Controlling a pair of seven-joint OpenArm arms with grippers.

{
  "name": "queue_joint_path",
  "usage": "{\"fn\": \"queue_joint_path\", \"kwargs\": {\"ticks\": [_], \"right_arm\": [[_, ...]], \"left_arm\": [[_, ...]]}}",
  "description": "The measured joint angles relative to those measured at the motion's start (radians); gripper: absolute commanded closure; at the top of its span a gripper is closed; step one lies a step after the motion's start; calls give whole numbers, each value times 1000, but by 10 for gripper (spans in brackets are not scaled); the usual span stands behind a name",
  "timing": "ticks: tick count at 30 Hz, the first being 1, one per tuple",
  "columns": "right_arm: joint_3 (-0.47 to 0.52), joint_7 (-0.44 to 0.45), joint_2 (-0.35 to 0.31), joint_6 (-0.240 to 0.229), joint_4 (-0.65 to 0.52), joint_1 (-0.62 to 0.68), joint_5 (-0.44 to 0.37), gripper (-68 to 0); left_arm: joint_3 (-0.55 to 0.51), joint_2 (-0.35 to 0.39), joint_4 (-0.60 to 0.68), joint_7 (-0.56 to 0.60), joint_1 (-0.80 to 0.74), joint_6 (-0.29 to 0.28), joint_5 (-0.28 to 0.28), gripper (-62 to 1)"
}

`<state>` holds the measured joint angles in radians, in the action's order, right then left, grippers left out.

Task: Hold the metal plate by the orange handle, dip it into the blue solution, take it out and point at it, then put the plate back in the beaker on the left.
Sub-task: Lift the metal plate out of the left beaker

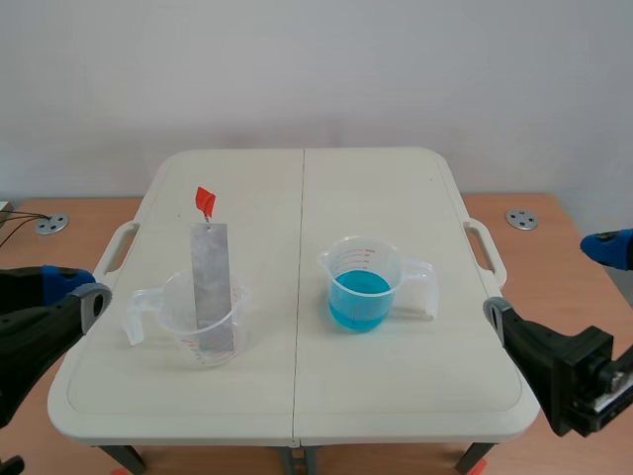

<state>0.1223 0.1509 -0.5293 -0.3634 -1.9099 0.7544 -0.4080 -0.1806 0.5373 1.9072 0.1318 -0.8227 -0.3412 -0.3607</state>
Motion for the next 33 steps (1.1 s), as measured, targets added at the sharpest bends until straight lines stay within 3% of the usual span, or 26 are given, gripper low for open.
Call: {"fn": "queue_joint_path", "kwargs": {"ticks": [6,13,19,23,33], "right_arm": [[-14,-4,0,0,0,-70,20,-659],[-133,-45,-12,11,0,-162,27,-659],[-216,-90,-14,21,0,-253,71,-659],[-280,-132,-14,28,0,-328,71,-659],[-418,-130,-6,31,109,-503,71,-659]], "left_arm": [[-92,0,0,55,-123,0,0,-48],[-168,-26,0,72,-222,-2,1,-48],[-187,-87,0,75,-257,-10,98,-49],[-187,-108,0,84,-278,-10,133,-49],[-186,-108,0,106,-308,-10,152,-49]]}}
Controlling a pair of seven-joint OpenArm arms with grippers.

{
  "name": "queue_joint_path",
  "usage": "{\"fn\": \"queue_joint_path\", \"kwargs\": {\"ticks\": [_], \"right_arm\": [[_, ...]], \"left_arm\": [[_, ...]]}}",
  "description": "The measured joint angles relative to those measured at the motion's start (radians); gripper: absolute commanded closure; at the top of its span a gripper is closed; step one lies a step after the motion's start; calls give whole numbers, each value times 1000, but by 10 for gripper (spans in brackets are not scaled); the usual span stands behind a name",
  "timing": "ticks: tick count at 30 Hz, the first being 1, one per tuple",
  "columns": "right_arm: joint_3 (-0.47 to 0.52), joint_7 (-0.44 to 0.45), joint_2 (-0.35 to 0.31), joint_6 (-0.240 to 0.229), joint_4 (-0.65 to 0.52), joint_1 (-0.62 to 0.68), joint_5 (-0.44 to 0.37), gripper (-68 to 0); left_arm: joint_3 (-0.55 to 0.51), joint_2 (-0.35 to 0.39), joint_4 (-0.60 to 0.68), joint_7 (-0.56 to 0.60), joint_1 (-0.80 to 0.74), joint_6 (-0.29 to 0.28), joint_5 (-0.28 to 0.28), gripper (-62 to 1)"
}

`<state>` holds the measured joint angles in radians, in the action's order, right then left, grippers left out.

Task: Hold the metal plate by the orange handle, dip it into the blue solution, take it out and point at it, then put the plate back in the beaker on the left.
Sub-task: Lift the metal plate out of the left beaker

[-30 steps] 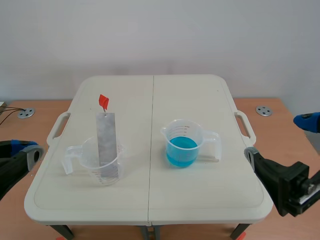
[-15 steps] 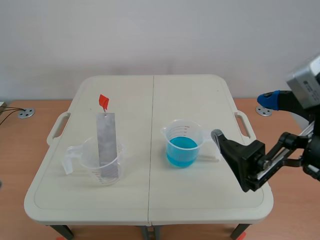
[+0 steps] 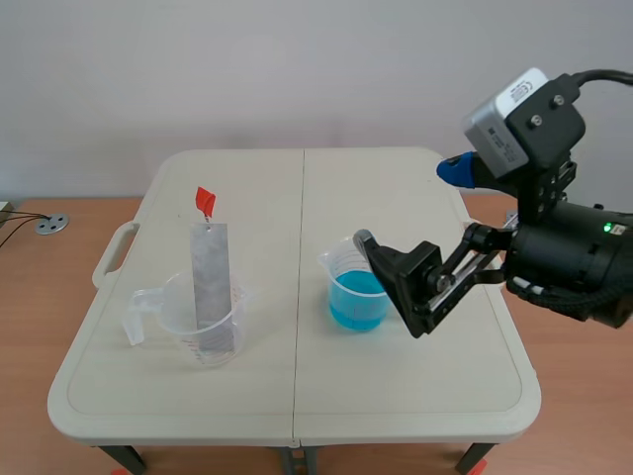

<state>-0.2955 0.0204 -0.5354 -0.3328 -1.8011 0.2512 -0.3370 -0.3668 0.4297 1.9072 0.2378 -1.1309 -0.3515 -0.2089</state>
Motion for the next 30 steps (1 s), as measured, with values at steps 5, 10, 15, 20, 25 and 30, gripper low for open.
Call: {"fn": "queue_joint_path", "kwargs": {"ticks": [5,10,15,20,25,30], "right_arm": [[-53,0,29,0,79,-74,0,-659],[-132,0,56,0,149,-164,0,-659],[-209,0,93,0,222,-248,0,-659],[-273,0,142,0,311,-327,0,-659],[-321,8,190,-1,403,-390,0,-658],[-358,20,233,-1,466,-437,1,-658]], "left_arm": [[0,0,0,0,0,0,0,-49],[0,0,0,0,0,0,0,-49],[0,0,0,0,0,0,1,-49],[0,0,0,0,0,0,3,-49],[0,0,0,0,0,0,3,-49],[0,0,0,0,0,0,3,-49]]}}
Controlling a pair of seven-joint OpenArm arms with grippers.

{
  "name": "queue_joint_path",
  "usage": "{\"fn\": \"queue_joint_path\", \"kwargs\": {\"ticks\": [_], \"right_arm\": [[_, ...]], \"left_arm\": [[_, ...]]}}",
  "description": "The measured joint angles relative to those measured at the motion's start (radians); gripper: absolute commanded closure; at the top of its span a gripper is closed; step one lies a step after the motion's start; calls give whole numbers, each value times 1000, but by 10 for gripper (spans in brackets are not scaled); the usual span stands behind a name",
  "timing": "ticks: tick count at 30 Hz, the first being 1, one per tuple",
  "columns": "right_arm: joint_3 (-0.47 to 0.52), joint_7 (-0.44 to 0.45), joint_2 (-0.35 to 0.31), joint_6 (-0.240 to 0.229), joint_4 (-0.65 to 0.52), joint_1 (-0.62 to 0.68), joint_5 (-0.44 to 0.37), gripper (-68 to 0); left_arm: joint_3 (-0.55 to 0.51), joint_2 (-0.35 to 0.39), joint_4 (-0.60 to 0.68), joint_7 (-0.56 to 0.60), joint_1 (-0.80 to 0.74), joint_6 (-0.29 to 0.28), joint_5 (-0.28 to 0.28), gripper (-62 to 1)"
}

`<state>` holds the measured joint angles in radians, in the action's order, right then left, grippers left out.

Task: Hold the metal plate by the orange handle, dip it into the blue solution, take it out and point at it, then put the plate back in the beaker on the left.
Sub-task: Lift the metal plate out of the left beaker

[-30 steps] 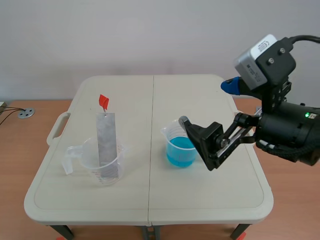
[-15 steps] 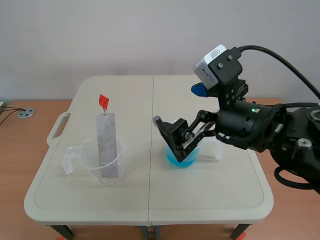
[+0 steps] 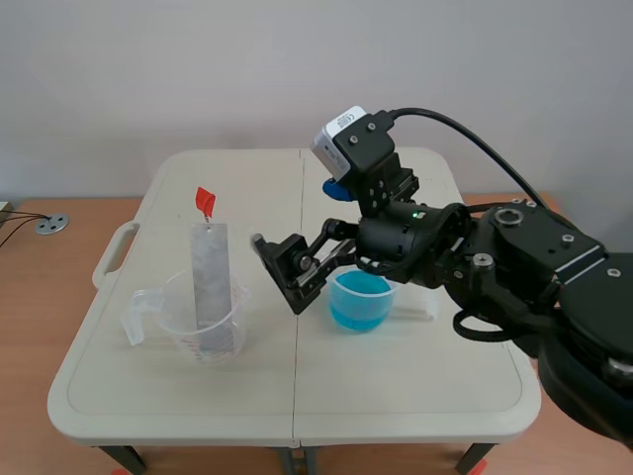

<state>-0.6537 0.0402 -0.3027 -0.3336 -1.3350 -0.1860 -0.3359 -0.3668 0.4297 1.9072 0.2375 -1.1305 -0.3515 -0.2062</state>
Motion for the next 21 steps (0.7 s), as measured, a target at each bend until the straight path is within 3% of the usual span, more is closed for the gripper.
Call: {"fn": "queue_joint_path", "kwargs": {"ticks": [7,21], "right_arm": [[-37,47,63,-1,60,-53,84,-649],[-80,103,196,-3,265,-151,173,-648]], "left_arm": [[0,0,0,0,0,0,0,-49],[0,0,0,-1,0,0,0,-49]]}}
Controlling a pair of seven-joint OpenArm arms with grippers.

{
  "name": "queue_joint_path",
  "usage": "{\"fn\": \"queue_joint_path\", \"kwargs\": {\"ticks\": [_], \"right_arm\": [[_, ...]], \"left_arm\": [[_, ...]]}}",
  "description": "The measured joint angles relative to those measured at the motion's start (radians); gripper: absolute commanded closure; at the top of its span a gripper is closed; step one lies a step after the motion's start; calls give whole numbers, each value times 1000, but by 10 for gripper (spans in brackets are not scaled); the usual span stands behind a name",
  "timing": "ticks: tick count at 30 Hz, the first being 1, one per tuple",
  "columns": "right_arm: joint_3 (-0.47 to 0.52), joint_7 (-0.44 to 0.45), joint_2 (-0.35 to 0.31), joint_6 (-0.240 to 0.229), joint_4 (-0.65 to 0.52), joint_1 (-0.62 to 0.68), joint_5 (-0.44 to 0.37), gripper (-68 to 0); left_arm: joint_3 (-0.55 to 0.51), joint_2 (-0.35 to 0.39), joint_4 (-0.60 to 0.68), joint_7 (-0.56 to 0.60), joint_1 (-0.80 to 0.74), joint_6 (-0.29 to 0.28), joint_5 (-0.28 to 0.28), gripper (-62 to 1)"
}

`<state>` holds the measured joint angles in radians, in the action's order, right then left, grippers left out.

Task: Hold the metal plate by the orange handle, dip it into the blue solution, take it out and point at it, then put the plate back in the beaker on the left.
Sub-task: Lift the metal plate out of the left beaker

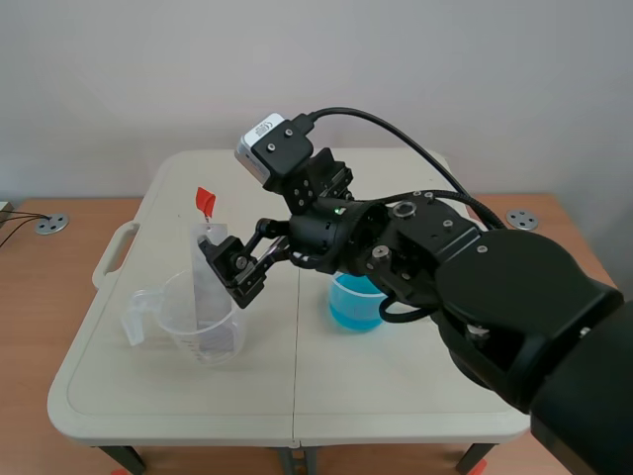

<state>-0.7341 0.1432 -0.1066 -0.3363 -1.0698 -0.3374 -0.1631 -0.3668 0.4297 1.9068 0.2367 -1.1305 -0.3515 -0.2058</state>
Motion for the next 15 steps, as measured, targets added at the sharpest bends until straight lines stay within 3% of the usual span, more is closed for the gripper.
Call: {"fn": "queue_joint_path", "kwargs": {"ticks": [10,15], "right_arm": [[-1,17,81,0,69,-47,50,-648],[-1,17,97,0,69,-50,59,-573]], "left_arm": [[0,0,0,0,0,0,0,-49],[0,0,0,0,0,0,0,-49]]}}
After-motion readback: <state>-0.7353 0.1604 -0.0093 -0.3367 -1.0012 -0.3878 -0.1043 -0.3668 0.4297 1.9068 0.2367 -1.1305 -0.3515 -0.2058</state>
